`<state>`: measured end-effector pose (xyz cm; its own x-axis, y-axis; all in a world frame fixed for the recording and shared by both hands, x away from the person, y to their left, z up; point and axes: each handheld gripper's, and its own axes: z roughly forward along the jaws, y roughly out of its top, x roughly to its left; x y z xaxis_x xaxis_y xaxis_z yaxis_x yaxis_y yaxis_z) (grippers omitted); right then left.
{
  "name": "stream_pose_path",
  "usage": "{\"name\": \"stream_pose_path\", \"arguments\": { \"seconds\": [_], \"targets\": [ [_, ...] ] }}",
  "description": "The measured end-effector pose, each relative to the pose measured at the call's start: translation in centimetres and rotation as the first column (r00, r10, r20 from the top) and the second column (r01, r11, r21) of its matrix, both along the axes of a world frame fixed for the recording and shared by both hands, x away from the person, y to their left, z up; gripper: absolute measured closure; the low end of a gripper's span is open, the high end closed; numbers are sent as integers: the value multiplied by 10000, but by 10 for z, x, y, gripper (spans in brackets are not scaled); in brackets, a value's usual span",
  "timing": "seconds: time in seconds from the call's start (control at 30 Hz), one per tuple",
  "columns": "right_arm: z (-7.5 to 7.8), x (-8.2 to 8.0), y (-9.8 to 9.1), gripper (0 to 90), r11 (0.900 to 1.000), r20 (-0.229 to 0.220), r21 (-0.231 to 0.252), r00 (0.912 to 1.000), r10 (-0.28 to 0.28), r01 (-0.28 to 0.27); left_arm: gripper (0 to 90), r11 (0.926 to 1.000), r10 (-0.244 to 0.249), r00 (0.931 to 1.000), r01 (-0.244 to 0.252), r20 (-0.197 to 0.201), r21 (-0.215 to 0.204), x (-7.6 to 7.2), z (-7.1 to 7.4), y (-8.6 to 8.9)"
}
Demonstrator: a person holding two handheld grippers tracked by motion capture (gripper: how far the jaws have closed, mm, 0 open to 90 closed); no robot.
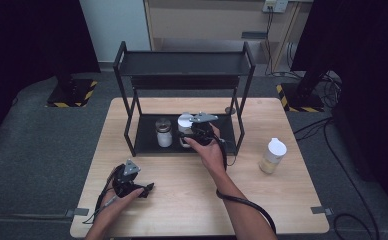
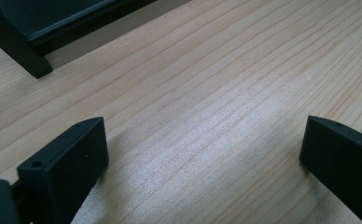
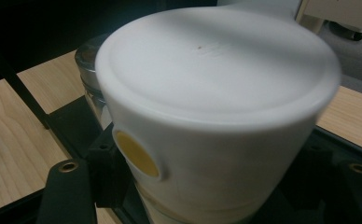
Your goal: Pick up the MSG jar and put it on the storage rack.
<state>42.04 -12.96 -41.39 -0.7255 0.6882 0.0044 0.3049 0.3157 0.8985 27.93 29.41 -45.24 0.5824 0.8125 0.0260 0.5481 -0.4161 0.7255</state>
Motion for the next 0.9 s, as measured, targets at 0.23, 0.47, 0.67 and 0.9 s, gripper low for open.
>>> {"name": "stream_pose_path", "arguments": {
  "seconds": [0.23, 0.47, 0.67, 0.9],
  "targets": [
    [-5, 3, 4, 314, 10000, 42, 10, 9999, -96, 96, 0, 10000, 7, 10000, -7, 6, -19, 0, 0, 0],
    [-8, 5, 4, 314, 9999, -22, -1, 9999, -119, 119, 0, 10000, 15, 10000, -15, -7, -36, 0, 0, 0],
    [-15, 7, 3, 314, 9999, 30, 92, 10000, -81, 80, 0, 10000, 14, 10000, -14, -6, -33, 0, 0, 0],
    [-19, 7, 3, 314, 9999, 163, 164, 9999, -50, 48, 0, 10000, 24, 10000, -24, -15, -48, 0, 0, 0]
  ]
}}
